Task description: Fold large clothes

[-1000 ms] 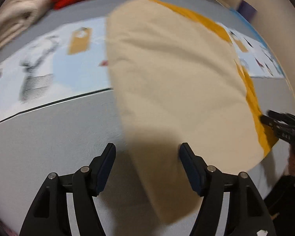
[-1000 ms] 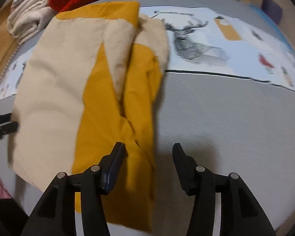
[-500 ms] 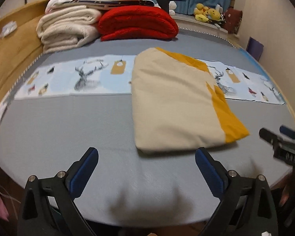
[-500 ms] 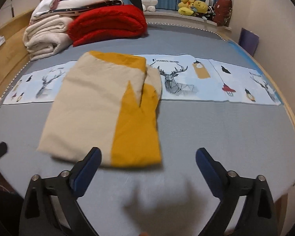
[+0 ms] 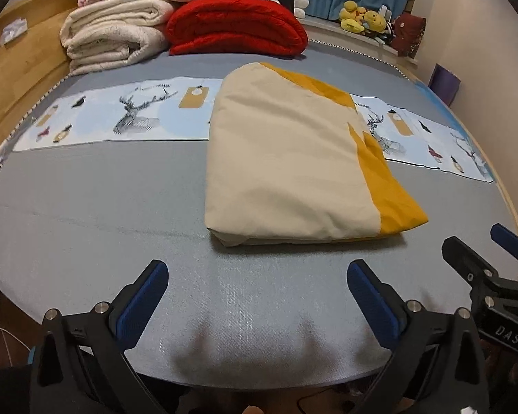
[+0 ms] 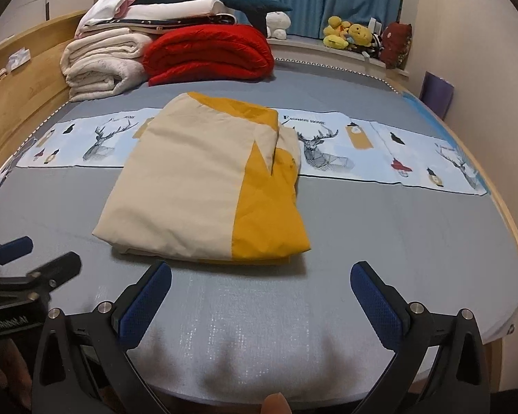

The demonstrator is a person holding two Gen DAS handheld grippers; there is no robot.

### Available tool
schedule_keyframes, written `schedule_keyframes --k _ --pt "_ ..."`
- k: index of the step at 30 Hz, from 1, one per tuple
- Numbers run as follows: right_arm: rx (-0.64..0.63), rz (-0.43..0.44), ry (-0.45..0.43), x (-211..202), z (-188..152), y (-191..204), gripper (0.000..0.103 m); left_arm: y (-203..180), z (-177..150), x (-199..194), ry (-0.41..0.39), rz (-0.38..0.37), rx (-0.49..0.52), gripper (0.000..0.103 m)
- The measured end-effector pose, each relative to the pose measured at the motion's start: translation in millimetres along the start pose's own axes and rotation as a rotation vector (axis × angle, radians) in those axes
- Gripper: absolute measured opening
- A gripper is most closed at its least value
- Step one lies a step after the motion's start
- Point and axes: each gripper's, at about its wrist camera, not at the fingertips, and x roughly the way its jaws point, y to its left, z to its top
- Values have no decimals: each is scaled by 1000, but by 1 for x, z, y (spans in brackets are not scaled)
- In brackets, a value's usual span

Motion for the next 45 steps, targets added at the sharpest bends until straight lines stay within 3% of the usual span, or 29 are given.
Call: schedule_keyframes --k 21,45 --pt "-26 -17 -14 11 5 22 103 6 8 4 -32 50 -32 102" --pt "-31 -32 -52 8 6 16 103 3 11 3 -52 28 -34 102"
